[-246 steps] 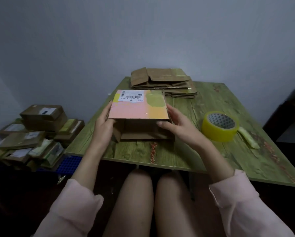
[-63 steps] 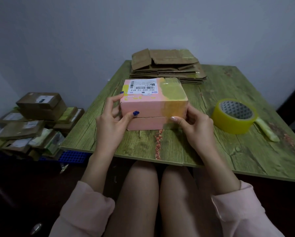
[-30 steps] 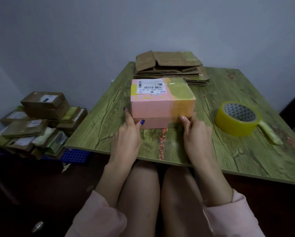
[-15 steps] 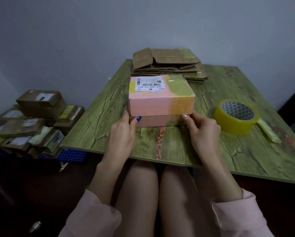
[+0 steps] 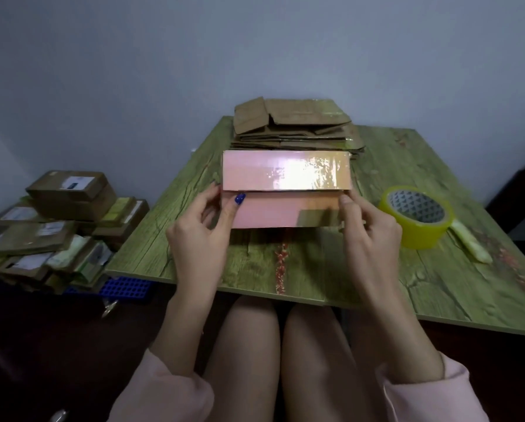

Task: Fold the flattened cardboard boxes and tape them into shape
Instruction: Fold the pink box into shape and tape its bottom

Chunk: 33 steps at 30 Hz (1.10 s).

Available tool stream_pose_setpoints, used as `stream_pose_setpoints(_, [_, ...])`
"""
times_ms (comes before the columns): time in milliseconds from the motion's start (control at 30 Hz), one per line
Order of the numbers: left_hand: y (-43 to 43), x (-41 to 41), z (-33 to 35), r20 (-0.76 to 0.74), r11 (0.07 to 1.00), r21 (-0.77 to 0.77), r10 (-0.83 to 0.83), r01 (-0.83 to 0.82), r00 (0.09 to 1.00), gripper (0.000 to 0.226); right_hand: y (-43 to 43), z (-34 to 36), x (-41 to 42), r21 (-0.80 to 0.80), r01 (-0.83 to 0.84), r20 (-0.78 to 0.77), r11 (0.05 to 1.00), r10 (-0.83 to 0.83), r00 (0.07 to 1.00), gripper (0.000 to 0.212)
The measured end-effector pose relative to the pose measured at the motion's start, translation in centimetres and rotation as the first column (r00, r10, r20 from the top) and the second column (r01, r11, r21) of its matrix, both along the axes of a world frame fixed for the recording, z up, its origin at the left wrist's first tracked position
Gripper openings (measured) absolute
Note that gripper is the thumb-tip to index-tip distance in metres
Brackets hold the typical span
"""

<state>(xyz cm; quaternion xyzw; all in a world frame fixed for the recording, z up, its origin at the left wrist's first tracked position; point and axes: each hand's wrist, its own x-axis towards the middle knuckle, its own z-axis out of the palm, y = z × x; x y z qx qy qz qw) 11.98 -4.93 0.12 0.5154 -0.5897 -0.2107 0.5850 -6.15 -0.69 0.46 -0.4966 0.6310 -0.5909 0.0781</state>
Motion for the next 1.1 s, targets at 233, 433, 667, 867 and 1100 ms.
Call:
stream_pose_setpoints(233, [1.3,-0.2,4.0,0.038,0.996,-0.041,0.081,-0.080,0.996,0.031,0.0,4.3,-0.5,-0.138,0.053,0.190,0.989,-0.026,0.981,0.027])
stream_pose_setpoints(433, [1.6,-0.3,4.7,0.256,0.988,-0.063,0.154,-0.142,0.954,0.042,-1.2,5.1,-1.2,-0.033,0.074,0.104,0.997,-0.070,0.992,0.023])
stream_pose_setpoints(667, [0.5,-0.2,3.2,0.244,0.993,-0.118,0.051,-0.023,0.968,0.037,-2.3,4.9,-1.5,-0.030,0.003,0.194,1.000,0.003,0.981,0.002])
stream_pose_setpoints(867, [0.0,-0.1,3.3,0.163,0.997,-0.050,-0.041,0.050,0.986,0.032,-3.4,5.0,-2.1,0.056,-0.081,0.329,0.995,0.058,0.943,0.020])
stream_pose_setpoints(1100, [-0.3,-0.8,3.4,-0.039,0.998,0.025,-0.052,0.053,0.998,0.032,-4.1,5.0,-1.9,0.148,-0.052,0.404,0.988,-0.012,0.915,0.028])
